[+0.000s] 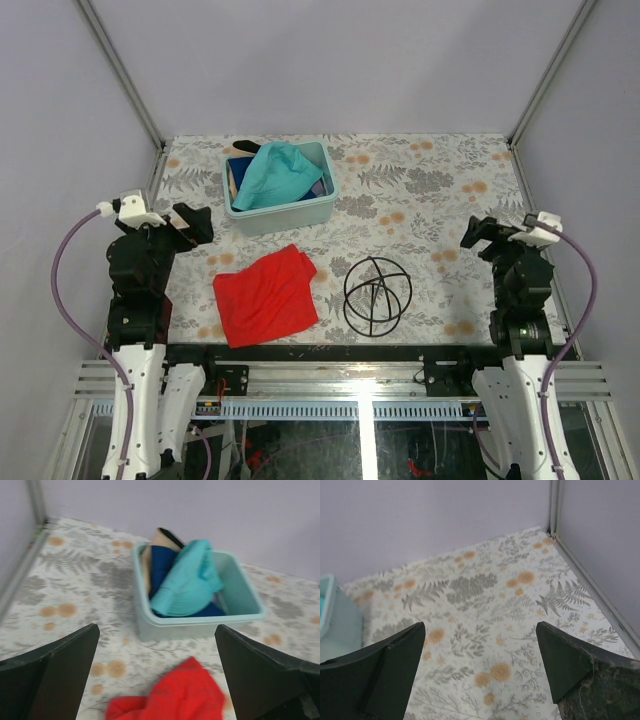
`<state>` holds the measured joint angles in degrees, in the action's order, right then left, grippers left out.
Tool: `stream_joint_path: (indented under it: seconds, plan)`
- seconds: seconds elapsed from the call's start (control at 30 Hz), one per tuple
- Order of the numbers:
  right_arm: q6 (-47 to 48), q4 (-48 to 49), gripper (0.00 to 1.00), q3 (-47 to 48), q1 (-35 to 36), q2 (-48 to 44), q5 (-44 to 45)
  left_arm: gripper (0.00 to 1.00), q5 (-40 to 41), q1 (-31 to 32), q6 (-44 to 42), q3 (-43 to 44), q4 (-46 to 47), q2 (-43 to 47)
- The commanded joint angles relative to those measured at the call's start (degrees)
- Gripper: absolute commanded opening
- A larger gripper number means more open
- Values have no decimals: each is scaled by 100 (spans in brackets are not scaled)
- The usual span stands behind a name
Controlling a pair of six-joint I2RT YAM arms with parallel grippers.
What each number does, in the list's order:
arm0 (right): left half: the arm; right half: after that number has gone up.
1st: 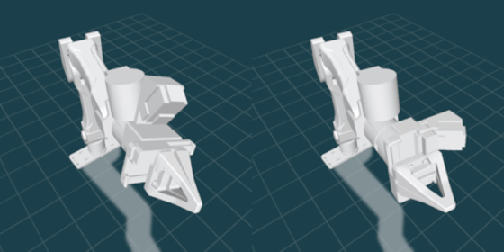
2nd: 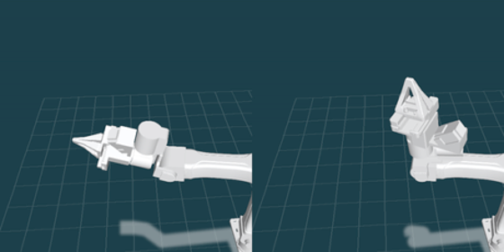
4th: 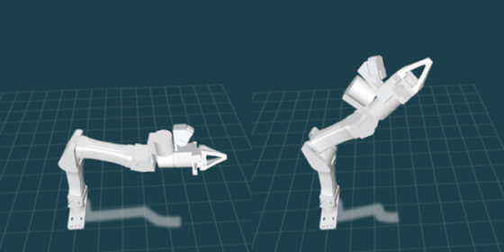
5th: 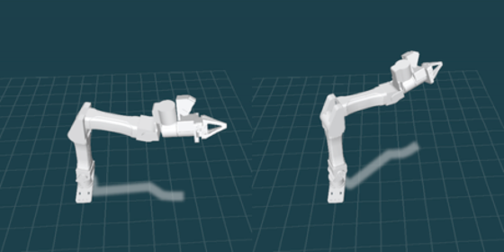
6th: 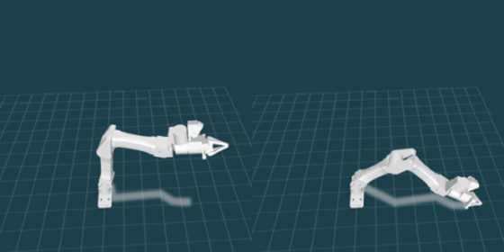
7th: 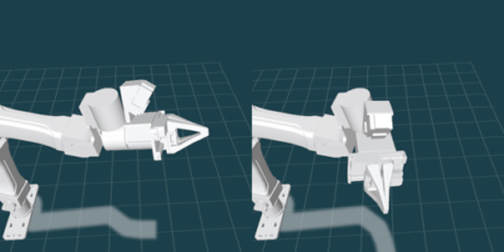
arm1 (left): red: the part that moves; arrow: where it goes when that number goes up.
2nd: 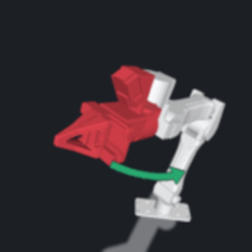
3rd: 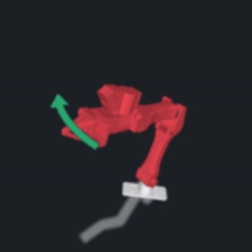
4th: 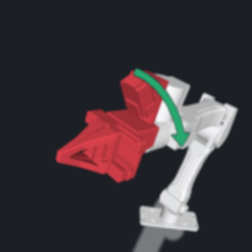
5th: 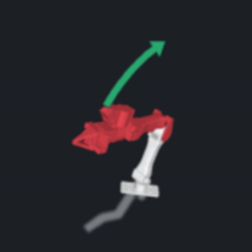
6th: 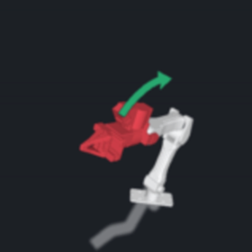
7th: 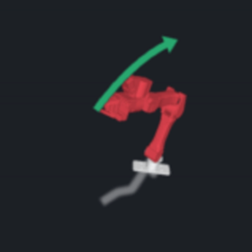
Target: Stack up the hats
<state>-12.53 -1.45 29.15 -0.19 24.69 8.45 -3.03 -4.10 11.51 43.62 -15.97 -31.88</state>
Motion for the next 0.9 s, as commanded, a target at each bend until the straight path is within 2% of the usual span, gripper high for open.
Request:
stream_joint_path:
  seconds: [0.0, 0.03, 0.2, 0.27, 0.37, 0.53, 0.7, 0.87]
  plan:
    - [-738, -94, 99, 888, 62, 263, 708, 100, -1160, 28, 1096, 670, -916, -78]
    - [-882, -106, 99, 1052, 62, 446, 1099, 100, -1403, 27, 1269, 882, -1106, -246]
    - [-521, -366, 99, 2045, 58, 1949, 706, 100, -1890, 270, 1619, 1707, -2525, -1617]
    - [-170, -767, 99, 2767, 54, 2684, 522, 100, -2042, 300, 1591, 1744, -2865, -1907]
    - [2, -1283, 99, 3645, 54, 3384, 443, 100, -2234, 427, 1793, 1469, -2928, -1884]
    - [-238, -1685, 99, 4157, 54, 3634, -31, 100, -2314, 1060, 2371, 166, -2964, -1633]
    - [-459, -1513, 99, 3820, 54, 3462, -247, 100, -1433, 1914, 3367, -655, -2409, -1091]
    - [-569, -1292, 99, 3430, 54, 3294, -330, 100, -603, 2017, 4266, -1342, -1768, -795]
